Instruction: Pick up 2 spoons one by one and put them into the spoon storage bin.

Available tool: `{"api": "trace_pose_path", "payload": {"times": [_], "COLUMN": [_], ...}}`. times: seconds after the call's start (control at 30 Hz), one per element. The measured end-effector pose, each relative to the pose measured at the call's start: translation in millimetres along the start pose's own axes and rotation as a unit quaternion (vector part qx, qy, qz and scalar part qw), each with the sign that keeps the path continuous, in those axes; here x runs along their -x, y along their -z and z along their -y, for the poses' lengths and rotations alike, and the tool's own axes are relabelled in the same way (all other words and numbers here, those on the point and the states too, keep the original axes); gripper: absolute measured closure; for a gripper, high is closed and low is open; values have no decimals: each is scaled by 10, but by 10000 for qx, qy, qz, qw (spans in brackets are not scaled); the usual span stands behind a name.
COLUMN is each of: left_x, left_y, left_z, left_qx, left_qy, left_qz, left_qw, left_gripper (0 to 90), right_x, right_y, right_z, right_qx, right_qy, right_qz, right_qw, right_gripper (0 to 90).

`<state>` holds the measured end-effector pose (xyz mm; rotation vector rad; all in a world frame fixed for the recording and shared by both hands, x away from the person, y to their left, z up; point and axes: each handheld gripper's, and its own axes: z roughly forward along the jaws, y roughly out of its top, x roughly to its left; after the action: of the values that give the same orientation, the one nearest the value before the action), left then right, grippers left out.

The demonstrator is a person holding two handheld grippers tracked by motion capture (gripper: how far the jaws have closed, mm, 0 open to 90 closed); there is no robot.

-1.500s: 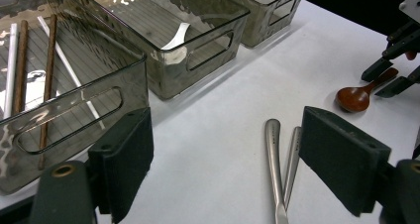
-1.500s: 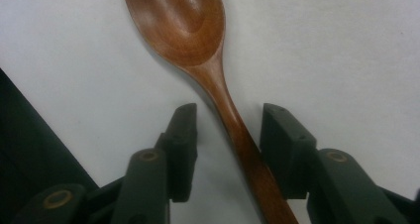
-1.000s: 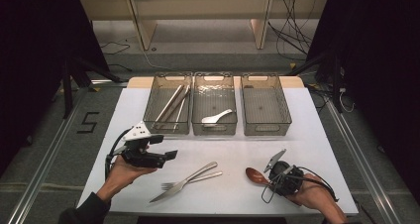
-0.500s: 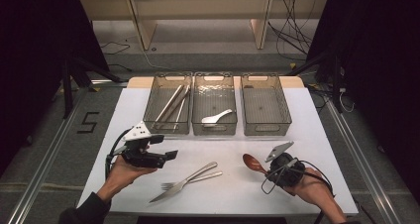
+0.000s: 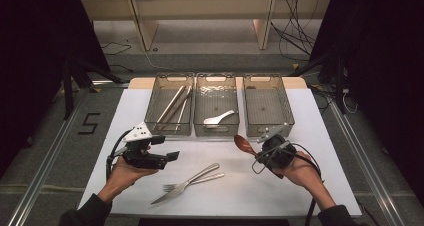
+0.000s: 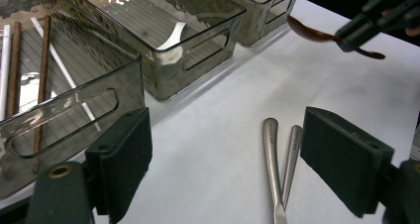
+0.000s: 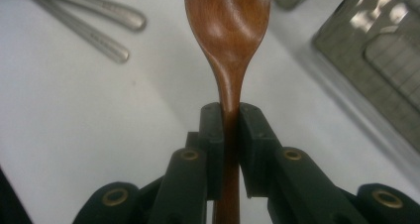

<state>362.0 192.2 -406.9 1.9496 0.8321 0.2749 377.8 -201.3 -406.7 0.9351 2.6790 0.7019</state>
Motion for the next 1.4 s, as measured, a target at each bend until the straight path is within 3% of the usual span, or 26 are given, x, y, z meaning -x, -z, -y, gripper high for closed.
{"api": "trace_pose_path", "payload": {"times": [0.33,0.8,1.4], "left_x": [0,-2,-12], "left_y": [4,-1,2], "left_z": [3,5,2], "left_qx": [62,45,76], "left_qy": [9,16,12], "left_qz": [13,13,11], "left_qw": [10000,10000,10000], "left_gripper": [191,188,186], "right_x": [188,359,520], "right_y": [-34,-104,-327], "right_z": [-455,-868,-1385], "right_qx": [372,490,496], "right_qy": [-253,-448,-667], "right_qz": [7,44,48], "right_qw": [9990,9978,9965], "right_gripper": [820,820,820]}}
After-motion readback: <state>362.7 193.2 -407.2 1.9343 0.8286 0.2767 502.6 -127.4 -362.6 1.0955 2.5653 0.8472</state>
